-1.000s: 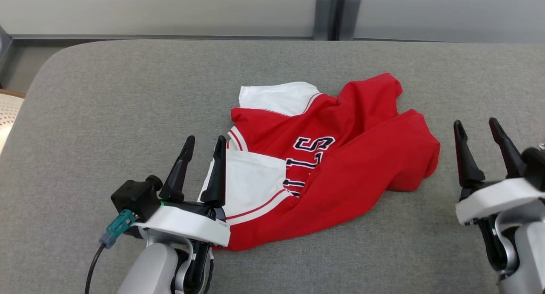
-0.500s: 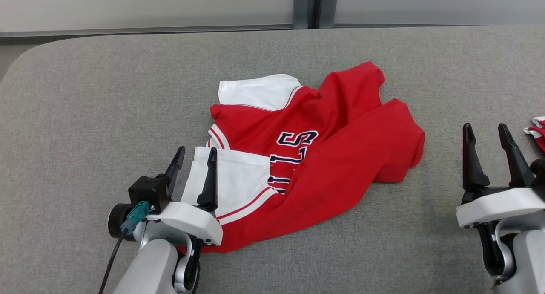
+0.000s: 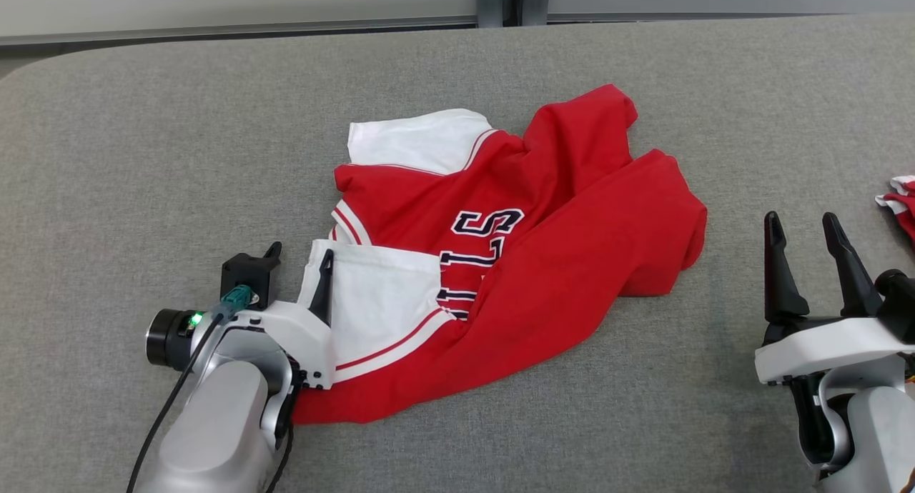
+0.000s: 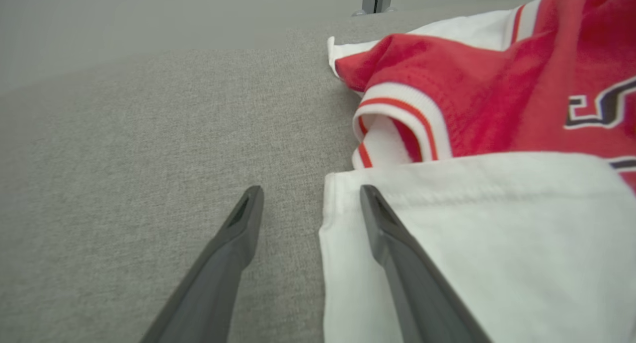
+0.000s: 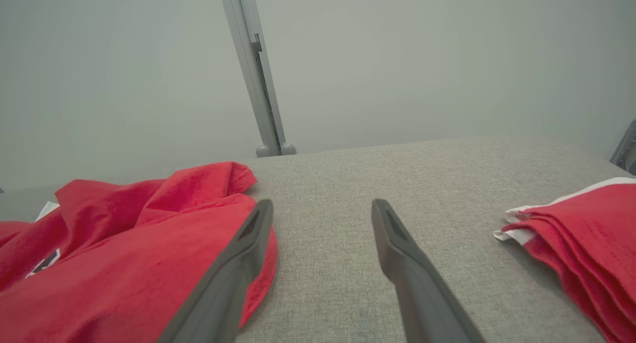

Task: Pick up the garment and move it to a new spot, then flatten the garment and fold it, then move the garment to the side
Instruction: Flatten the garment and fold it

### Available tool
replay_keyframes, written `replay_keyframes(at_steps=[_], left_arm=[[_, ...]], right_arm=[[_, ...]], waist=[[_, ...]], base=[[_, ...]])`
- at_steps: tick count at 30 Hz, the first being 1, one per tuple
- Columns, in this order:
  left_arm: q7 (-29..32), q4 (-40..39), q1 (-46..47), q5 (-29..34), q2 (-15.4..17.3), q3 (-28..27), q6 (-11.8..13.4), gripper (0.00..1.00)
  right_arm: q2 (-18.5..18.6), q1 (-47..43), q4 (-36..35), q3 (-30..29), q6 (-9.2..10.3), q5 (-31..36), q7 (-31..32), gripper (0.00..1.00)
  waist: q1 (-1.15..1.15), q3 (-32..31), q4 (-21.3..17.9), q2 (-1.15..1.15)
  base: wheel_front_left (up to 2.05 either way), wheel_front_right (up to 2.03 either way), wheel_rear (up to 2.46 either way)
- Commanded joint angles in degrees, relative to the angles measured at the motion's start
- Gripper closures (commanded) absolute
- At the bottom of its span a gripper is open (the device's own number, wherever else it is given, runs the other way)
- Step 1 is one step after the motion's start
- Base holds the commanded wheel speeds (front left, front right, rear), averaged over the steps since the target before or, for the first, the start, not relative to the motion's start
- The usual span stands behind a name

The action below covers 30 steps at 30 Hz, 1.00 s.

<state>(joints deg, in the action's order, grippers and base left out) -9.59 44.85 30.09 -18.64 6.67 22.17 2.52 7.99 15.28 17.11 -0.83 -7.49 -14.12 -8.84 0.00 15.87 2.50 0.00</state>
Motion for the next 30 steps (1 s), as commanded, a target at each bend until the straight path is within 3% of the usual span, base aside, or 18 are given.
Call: replay_keyframes(at_steps=[1, 9, 10, 11, 12, 22, 30], left_arm=[[-0.09, 0.69, 1.18, 0.45, 0.35, 0.25, -0.42, 0.00], [-1.92, 4.57, 3.46, 0.87, -0.27, 2.00, -2.19, 0.02], [-2.04, 4.99, 3.58, 1.05, -0.40, 2.41, -2.56, 0.54], [-2.07, 5.43, 3.69, 1.06, -0.55, 2.76, -2.78, 0.95], [-2.20, 5.86, 3.82, 1.15, -0.62, 2.99, -3.01, 1.00], [-4.53, 6.91, 4.68, 0.16, -1.23, 2.84, -2.86, 1.00], [-5.64, -0.45, 2.72, -2.02, -0.93, -1.51, -1.03, 1.00]], right_arm=[[0.23, 0.41, 0.10, -0.09, 0.00, -0.24, -0.59, 0.00], [0.39, 0.70, 1.09, -0.73, 0.00, 0.07, -0.51, 0.00], [0.40, 0.71, 1.26, -0.79, 0.00, 0.12, -0.52, 0.00], [0.41, 0.70, 1.41, -0.84, 0.00, 0.15, -0.54, 0.00], [0.41, 0.71, 1.54, -0.91, 0.00, 0.18, -0.55, 0.00], [0.57, 0.60, 2.63, -1.39, 0.00, 0.22, -0.49, 0.00], [1.82, 1.39, 2.95, -1.83, 0.00, -0.41, -0.16, 0.00]], waist=[[0.00, 0.18, -0.10, 0.00], [0.00, 0.70, -0.10, 0.00], [0.00, 0.71, -0.07, 0.00], [0.00, 0.71, -0.04, 0.00], [0.00, 0.70, -0.01, 0.00], [0.00, 0.27, 0.94, 0.00], [0.00, -1.01, 3.70, 0.00]], base=[[0.00, 0.00, 0.00], [0.00, 0.00, 0.00], [0.00, 0.00, 0.00], [0.00, 0.00, 0.00], [0.00, 0.00, 0.00], [0.00, 0.00, 0.00], [0.00, 0.00, 0.00]])
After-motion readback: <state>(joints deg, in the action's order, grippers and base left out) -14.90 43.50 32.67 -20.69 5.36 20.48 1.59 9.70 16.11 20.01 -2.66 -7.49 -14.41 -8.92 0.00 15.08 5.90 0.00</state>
